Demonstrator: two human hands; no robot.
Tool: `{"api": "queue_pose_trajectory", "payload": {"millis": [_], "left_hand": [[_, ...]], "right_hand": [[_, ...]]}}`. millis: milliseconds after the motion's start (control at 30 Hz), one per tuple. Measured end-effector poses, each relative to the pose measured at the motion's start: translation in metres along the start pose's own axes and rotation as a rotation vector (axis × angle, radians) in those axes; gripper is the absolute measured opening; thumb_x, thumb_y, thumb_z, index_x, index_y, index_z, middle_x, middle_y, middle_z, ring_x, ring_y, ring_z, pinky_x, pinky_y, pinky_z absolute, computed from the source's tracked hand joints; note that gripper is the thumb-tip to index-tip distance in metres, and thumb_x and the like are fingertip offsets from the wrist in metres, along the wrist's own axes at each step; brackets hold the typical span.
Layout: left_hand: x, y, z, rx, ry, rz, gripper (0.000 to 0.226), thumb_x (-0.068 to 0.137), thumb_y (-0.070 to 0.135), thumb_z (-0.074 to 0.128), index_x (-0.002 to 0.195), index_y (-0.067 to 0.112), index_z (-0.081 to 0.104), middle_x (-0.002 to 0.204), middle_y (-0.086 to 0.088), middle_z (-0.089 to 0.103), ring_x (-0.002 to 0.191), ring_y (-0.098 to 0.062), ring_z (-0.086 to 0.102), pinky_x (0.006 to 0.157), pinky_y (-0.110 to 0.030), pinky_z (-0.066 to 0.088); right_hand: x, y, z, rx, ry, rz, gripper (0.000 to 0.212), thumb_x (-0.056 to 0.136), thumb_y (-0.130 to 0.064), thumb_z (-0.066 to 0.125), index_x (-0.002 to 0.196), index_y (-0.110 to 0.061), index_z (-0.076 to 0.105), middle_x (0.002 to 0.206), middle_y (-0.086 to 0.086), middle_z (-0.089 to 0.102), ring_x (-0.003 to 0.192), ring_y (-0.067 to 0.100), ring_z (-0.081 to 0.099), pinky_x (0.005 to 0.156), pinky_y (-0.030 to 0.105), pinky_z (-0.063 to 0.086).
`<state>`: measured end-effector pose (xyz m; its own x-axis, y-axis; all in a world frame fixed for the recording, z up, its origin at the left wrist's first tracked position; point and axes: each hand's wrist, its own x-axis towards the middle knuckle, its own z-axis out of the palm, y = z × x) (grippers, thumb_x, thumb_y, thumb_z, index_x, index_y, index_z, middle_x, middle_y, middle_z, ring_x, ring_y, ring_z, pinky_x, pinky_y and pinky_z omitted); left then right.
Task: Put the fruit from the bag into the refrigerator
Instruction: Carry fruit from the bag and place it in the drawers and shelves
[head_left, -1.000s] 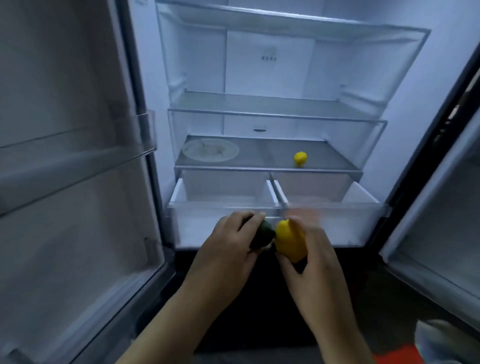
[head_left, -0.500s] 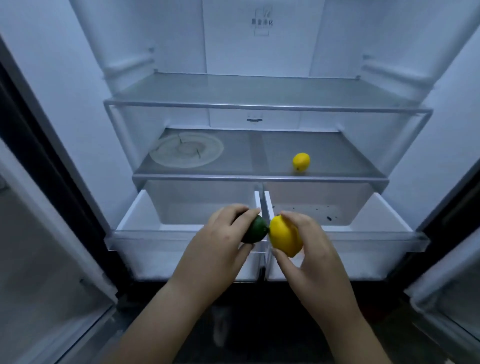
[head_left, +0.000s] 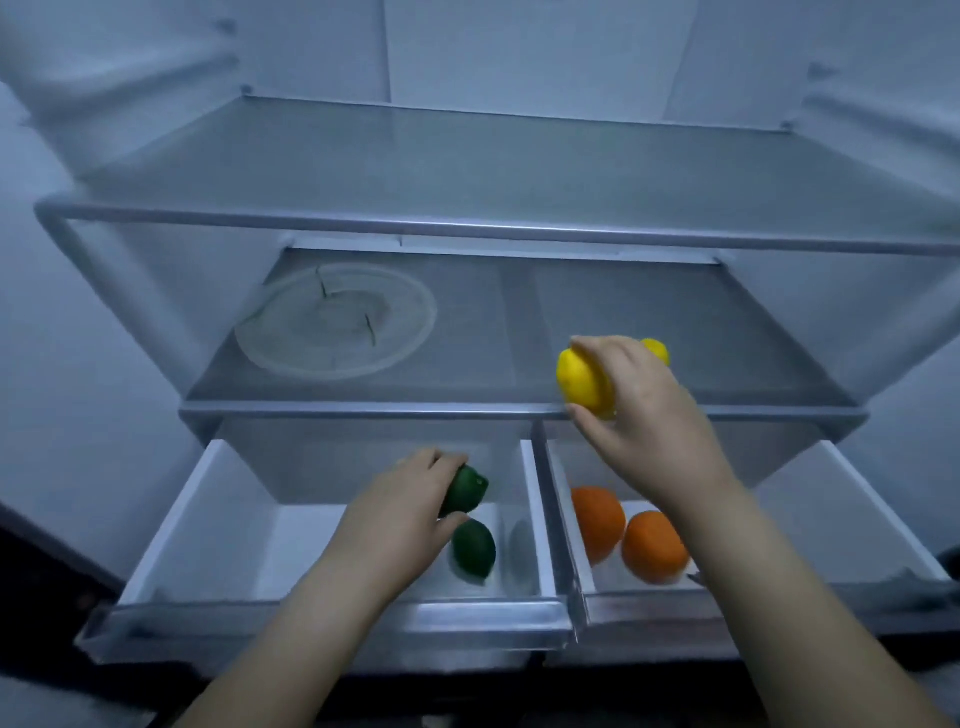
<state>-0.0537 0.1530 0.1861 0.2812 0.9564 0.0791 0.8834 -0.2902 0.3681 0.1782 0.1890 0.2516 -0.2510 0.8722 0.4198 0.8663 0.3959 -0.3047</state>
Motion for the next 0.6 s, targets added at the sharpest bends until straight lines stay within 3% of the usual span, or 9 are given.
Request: {"api": "queue_pose_trajectory", "payload": {"millis": [100, 233, 367, 600], "left_hand": [[0.020, -0.013, 0.009, 0.080, -0.092, -0.060, 0.049, 0.089, 0.042, 0.053, 0.134, 0.031, 0.037, 0.126, 0.010, 0.046, 0.109, -0.016, 0.051, 0.079, -0.030, 0.045], [0.032, -0.026, 0.019, 0.139, -0.166, -0.144, 0.043, 0.088, 0.043, 0.054, 0.126, 0.027, 0.043, 0.119, 0.006, 0.049, 0.102, -0.018, 0.053, 0.072, -0.029, 0.043], [0.033, -0.028, 0.032, 0.152, -0.257, -0.165, 0.036, 0.087, 0.042, 0.055, 0.117, 0.024, 0.047, 0.113, 0.003, 0.051, 0.100, -0.017, 0.052, 0.070, -0.029, 0.041], [0.036, -0.034, 0.047, 0.182, -0.378, -0.203, 0.025, 0.084, 0.038, 0.055, 0.101, 0.020, 0.050, 0.106, 0.000, 0.053, 0.094, -0.021, 0.055, 0.067, -0.030, 0.038]], "right_hand": [[0.028, 0.015, 0.010, -0.119, -0.092, 0.011, 0.054, 0.084, -0.031, 0.062, 0.134, -0.019, 0.043, 0.123, 0.006, 0.053, 0.109, 0.027, 0.053, 0.075, 0.034, 0.044], [0.057, 0.030, 0.025, -0.135, -0.232, 0.062, 0.059, 0.086, -0.028, 0.058, 0.140, -0.018, 0.037, 0.130, 0.009, 0.049, 0.116, 0.030, 0.050, 0.087, 0.035, 0.041], [0.072, 0.035, 0.035, -0.093, -0.327, 0.083, 0.059, 0.088, -0.031, 0.055, 0.142, -0.022, 0.034, 0.138, 0.006, 0.044, 0.121, 0.028, 0.045, 0.090, 0.035, 0.041], [0.078, 0.038, 0.039, -0.043, -0.329, 0.058, 0.056, 0.092, -0.031, 0.052, 0.143, -0.022, 0.032, 0.145, 0.003, 0.036, 0.129, 0.024, 0.036, 0.099, 0.033, 0.035]]}}
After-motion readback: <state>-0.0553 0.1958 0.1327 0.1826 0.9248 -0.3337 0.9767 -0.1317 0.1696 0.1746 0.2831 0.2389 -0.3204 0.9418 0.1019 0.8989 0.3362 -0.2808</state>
